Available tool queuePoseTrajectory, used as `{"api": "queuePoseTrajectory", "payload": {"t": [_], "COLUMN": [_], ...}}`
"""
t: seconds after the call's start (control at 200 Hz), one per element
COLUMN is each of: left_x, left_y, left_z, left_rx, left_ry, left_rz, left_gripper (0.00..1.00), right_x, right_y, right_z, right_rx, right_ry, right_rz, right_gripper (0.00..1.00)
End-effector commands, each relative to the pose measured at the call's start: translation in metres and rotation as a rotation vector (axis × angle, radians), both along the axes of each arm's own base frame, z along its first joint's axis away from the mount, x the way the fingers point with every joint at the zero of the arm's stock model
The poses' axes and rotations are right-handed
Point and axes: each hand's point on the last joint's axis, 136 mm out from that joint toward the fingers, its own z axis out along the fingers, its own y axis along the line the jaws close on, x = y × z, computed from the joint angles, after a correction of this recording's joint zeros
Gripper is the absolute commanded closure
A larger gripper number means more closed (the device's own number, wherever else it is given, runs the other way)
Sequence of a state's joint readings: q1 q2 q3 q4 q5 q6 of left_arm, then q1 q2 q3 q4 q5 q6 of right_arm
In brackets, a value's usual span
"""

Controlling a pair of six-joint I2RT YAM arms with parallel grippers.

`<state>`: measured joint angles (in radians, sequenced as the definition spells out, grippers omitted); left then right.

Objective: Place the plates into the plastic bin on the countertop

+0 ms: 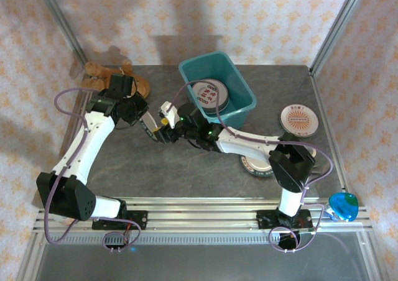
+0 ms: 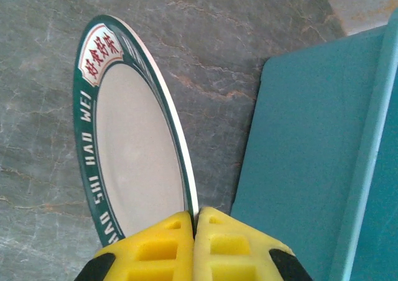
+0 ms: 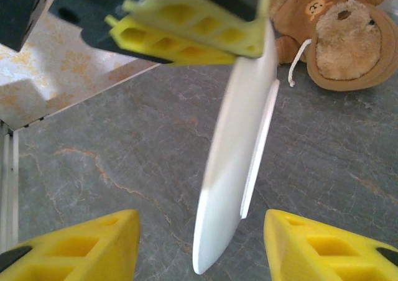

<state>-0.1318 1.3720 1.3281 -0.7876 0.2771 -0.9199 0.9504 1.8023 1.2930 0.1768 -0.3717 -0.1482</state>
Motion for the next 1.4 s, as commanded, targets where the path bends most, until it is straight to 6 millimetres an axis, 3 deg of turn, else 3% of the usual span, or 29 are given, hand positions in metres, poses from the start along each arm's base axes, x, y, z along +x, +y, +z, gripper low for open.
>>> {"api": "queuePoseTrajectory", "payload": {"t": [0.0,0.315,0.425,0.666,0.876,1.111,1.241,1.391], "left_x": [0.017,0.021,0.023,0.029,0.033,0.043,0.053,0.065], "left_y": [-0.003,-0.007,-0.009,-0.010,-0.010,-0.005,-0.003,0.003], "left_z": [0.030,0.036,0.034,0.034,0.039,0.070,0.091,0.122], "left_rx": [-0.005,-0.006,-0.010,-0.010,-0.002,0.049,0.094,0.178], "left_ry": [-0.103,-0.113,-0.107,-0.111,-0.134,-0.236,-0.317,-0.401], "left_rz": [0.022,0.011,0.008,0.002,0.000,-0.016,-0.037,-0.072], "left_gripper": [1.00,1.00,1.00,1.00,1.00,0.57,0.45,0.37], "right_x": [0.011,0.050,0.054,0.057,0.056,0.057,0.070,0.085], "right_y": [0.006,-0.007,-0.005,-0.003,-0.010,-0.018,-0.030,-0.050], "right_z": [0.001,-0.001,0.000,0.009,0.021,0.047,0.059,0.087], "right_rx": [-0.015,-0.031,-0.014,0.021,0.033,0.093,0.122,0.162], "right_ry": [-0.102,-0.150,-0.153,-0.174,-0.206,-0.180,-0.111,-0.074], "right_rz": [-0.065,-0.305,-0.323,-0.341,-0.355,-0.386,-0.425,-0.465], "right_gripper": [0.46,0.55,0.62,0.88,0.98,1.00,1.00,1.00]}}
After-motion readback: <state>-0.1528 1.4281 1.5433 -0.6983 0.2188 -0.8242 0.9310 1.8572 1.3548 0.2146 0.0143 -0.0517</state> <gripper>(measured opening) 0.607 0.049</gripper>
